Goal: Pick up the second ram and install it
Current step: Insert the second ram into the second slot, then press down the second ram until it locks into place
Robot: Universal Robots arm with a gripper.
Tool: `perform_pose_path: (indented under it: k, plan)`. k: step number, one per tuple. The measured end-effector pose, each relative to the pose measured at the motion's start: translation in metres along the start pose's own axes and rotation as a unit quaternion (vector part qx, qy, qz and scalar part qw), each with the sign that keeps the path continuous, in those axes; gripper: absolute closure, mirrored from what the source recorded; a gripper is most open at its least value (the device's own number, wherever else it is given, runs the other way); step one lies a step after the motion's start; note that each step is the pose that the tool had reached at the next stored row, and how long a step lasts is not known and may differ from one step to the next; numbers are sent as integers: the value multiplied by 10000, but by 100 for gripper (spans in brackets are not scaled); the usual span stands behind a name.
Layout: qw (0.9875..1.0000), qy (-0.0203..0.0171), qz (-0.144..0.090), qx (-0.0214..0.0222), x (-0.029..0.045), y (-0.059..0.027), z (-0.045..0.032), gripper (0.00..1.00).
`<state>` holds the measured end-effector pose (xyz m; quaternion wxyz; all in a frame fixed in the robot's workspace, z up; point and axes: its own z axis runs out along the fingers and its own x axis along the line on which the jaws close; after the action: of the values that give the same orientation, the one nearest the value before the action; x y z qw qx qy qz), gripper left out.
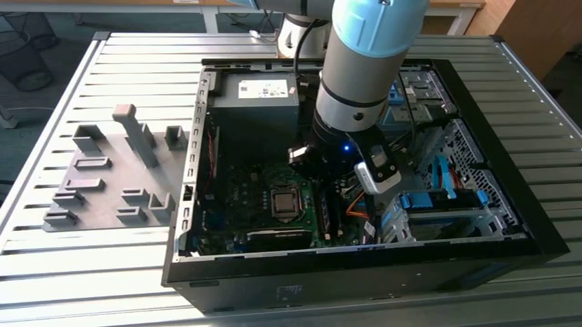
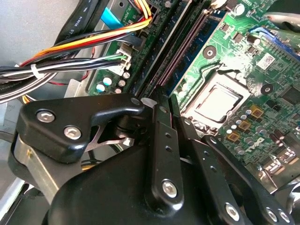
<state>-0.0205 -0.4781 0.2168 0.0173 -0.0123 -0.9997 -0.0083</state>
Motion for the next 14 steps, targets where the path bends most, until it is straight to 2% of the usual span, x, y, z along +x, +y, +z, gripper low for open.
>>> perform_pose_path:
  k: [14]
  plan:
    - [10000, 0, 6, -2, -2, -1, 57, 86]
